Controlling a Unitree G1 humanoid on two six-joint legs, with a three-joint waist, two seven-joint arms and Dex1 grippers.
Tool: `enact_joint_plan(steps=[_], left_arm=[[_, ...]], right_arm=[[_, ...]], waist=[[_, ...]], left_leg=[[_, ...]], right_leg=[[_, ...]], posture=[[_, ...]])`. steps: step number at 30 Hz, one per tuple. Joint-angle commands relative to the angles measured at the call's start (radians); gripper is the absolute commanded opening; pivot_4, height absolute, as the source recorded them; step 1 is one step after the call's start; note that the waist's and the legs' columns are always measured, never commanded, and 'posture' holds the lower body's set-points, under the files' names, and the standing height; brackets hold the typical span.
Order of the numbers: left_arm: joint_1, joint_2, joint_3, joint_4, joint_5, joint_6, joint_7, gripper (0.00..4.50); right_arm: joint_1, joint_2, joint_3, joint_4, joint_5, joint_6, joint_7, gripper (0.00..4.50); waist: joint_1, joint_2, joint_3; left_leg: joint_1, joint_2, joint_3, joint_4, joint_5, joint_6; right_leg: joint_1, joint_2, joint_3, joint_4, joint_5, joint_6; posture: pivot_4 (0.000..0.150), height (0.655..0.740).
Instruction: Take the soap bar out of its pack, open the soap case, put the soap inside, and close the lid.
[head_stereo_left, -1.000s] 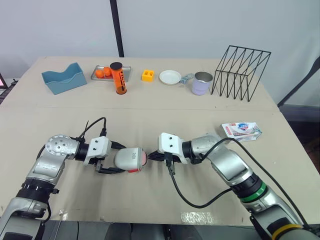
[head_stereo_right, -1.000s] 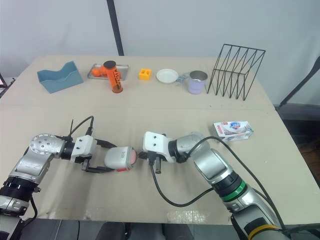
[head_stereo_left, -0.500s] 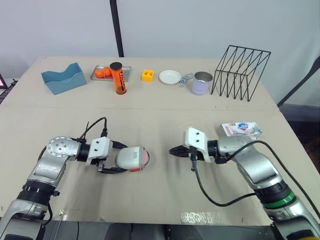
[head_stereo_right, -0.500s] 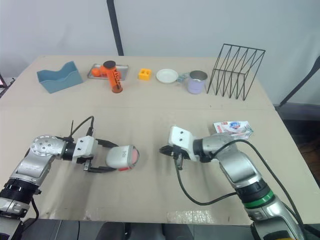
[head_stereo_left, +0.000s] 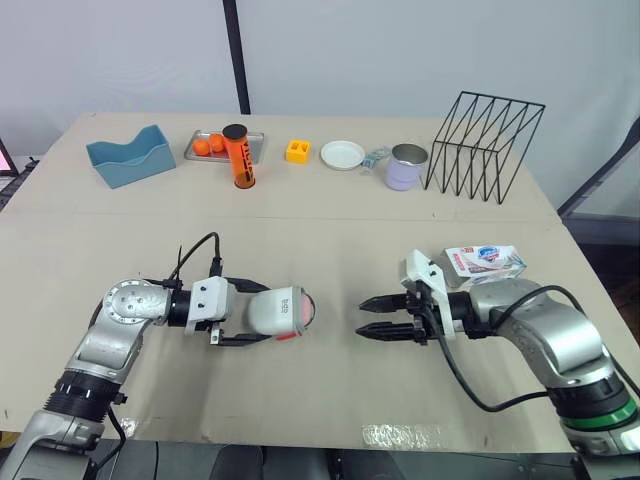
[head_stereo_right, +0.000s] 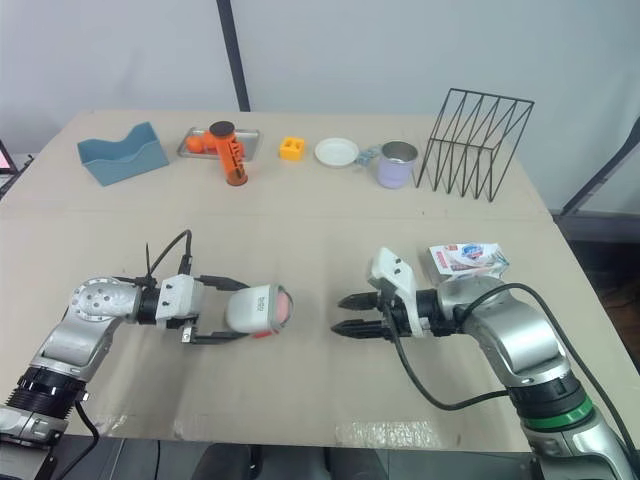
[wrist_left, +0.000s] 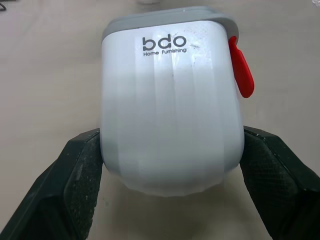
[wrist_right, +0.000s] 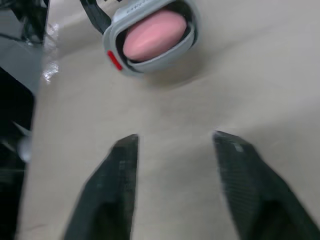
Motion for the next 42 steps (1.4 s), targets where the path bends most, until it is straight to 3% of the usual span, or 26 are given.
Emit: enact_joint_plan(steps=[1,2,7,12,28,42], left_arm=[[-0.006,-0.013,0.034,-0.073,-0.010,-0.035,0.051,3.49],[-0.006,-0.016,0.030,-0.083,-0.005,-0.042,0.062,3.49],[0.003,-0.033,0.011,-0.126,0.022,-0.067,0.110,3.49],[0.019,-0.041,-0.003,-0.151,0.046,-0.088,0.139,3.49],[0.037,-0.067,-0.058,-0.202,0.080,-0.041,0.199,3.49],[0.025,-0.073,-0.063,-0.218,0.092,-0.021,0.214,3.49]], right_arm=[[-0.042,0.018,-0.088,-0.037,0.152,0.264,-0.063,4.04],[-0.051,0.030,-0.107,-0.035,0.184,0.326,-0.080,4.48],[-0.095,0.098,-0.188,0.007,0.320,0.558,-0.177,4.48],[-0.124,0.148,-0.226,0.099,0.443,0.562,-0.338,4.48],[-0.177,0.307,-0.258,0.158,0.687,0.562,-0.753,4.48],[-0.199,0.375,-0.254,0.208,0.816,0.561,-0.937,4.48]], waist=[[0.000,0.000,0.000],[0.000,0.000,0.000],[0.000,0.000,0.000],[0.000,0.000,0.000],[-0.002,0.000,0.000],[-0.002,0.000,0.000]], left_leg=[[0.000,0.000,0.000,0.000,0.000,0.000],[0.000,0.000,0.000,0.000,0.000,0.000],[0.000,0.000,0.000,0.000,0.000,0.000],[0.000,0.000,0.000,0.000,0.000,0.000],[0.000,0.000,0.001,0.000,0.000,0.001],[0.000,0.000,0.001,-0.001,0.000,0.001]], right_leg=[[0.000,0.000,0.000,0.000,0.000,0.000],[0.000,0.000,0.000,0.000,0.000,0.000],[0.000,0.000,0.000,0.000,0.000,0.000],[0.000,0.000,0.001,0.000,0.000,0.000],[0.000,0.000,0.001,0.000,0.000,0.000],[-0.001,0.000,0.001,0.000,0.000,0.000]], posture=[[0.150,0.7400],[0.150,0.7400],[0.150,0.7400],[0.150,0.7400],[0.150,0.7400],[0.150,0.7400]])
